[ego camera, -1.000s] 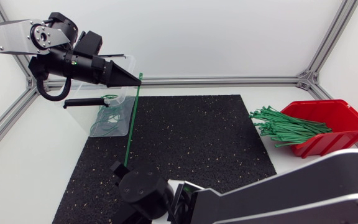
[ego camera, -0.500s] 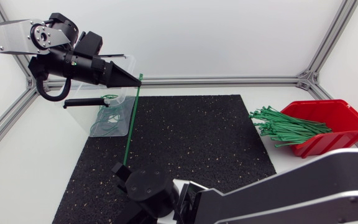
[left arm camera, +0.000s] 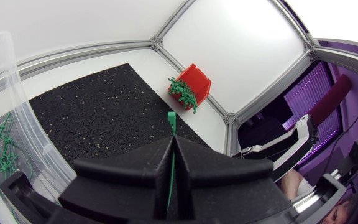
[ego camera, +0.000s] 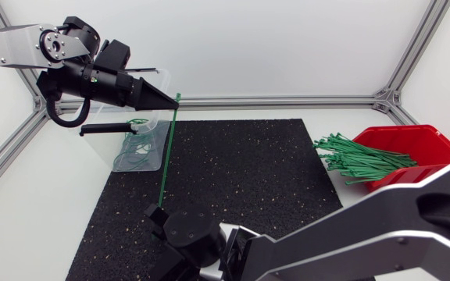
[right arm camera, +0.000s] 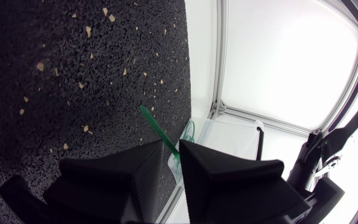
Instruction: Take a green cable tie from the red box, thread the tail through the head to close it, then place it in the transparent bin on the left.
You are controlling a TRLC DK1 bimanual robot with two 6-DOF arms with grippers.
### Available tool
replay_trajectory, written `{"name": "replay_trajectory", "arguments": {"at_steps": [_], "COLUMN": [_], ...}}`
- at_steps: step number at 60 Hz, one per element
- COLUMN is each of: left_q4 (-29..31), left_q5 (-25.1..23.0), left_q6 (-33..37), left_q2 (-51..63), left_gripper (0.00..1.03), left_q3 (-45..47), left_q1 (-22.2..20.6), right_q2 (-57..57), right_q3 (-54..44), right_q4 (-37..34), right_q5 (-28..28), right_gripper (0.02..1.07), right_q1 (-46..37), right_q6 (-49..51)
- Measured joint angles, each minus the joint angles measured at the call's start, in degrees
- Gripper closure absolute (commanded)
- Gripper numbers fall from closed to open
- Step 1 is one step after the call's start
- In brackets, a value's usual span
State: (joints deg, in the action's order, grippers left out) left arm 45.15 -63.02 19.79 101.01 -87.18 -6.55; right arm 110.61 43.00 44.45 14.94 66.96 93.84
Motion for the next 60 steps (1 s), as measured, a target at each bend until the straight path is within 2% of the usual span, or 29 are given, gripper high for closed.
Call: {"name": "replay_trajectory", "arguments": {"at_steps": [60], "left_q4": [1.1], "left_q5": [0.0], "left_q6": [1.9], "left_q2": [0.3], "left_gripper": [1.0], "left_q3": [0.0], "left_q1": [0.0], "right_q2": [1.5], "right_q3": [1.7], "right_q4": [0.4], "right_q5": [0.9], "right_gripper": [0.86], "right_q1": [-0.4], "right_q6": [2.3]}}
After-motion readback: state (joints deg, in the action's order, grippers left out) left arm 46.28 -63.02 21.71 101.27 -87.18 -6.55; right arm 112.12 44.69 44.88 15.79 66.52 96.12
